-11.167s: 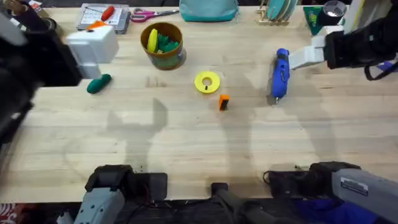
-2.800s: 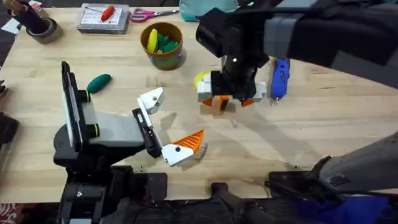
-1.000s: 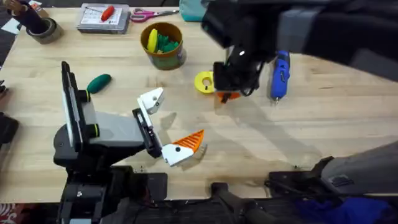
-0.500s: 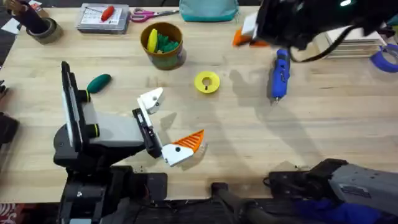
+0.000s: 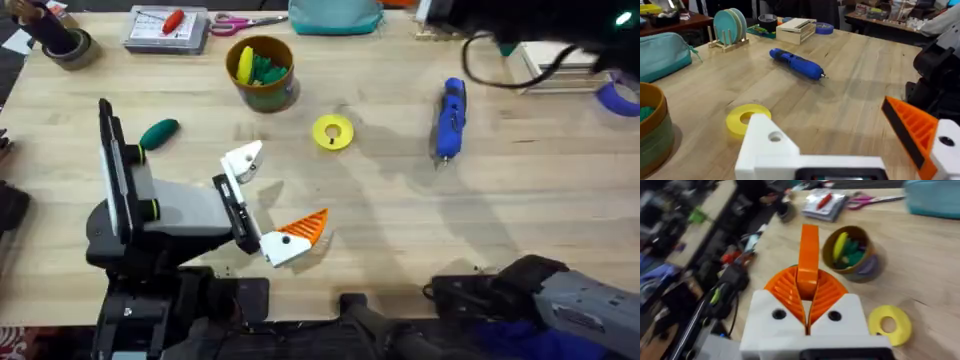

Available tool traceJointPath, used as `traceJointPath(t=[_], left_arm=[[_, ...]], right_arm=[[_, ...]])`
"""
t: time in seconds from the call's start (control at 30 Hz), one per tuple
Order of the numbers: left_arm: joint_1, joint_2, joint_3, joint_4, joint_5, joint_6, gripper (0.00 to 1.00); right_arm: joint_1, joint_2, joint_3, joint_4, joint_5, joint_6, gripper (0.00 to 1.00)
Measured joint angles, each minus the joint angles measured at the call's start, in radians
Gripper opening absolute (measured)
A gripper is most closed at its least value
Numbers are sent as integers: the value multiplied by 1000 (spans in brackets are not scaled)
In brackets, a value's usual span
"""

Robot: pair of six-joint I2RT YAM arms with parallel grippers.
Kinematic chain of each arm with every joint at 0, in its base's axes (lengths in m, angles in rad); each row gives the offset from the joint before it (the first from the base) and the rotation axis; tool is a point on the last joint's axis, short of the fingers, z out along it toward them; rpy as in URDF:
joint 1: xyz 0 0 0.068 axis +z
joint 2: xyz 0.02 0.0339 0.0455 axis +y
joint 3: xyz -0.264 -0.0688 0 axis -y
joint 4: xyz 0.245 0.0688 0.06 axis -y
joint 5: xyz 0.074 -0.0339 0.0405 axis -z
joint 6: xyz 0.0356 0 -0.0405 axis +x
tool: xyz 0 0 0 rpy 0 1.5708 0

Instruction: Pick up the gripper from the table and insert it into the empty holder that is missing its gripper. Then pick up a screw, insert it into the mounting hole, and use the screwdriver to tighten it. Finally, clean up the table by picking up the vegetable and placing it into the bucket.

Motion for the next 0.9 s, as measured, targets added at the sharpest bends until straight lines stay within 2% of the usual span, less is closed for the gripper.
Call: traceJointPath(t=[0.13, 0.33, 0.67, 0.9], left_arm=[[0, 0, 0, 0, 0, 0, 985], [0, 0, 0, 0, 0, 0, 985], [0, 0, 0, 0, 0, 0, 986], [0, 0, 0, 0, 0, 0, 985]], right_arm=[[0, 5, -71, 68, -143, 15, 9], [0, 7, -80, 84, -314, 32, 9], [-7, 20, -80, 88, -469, 39, 9], [-105, 124, -80, 87, -676, 37, 9]])
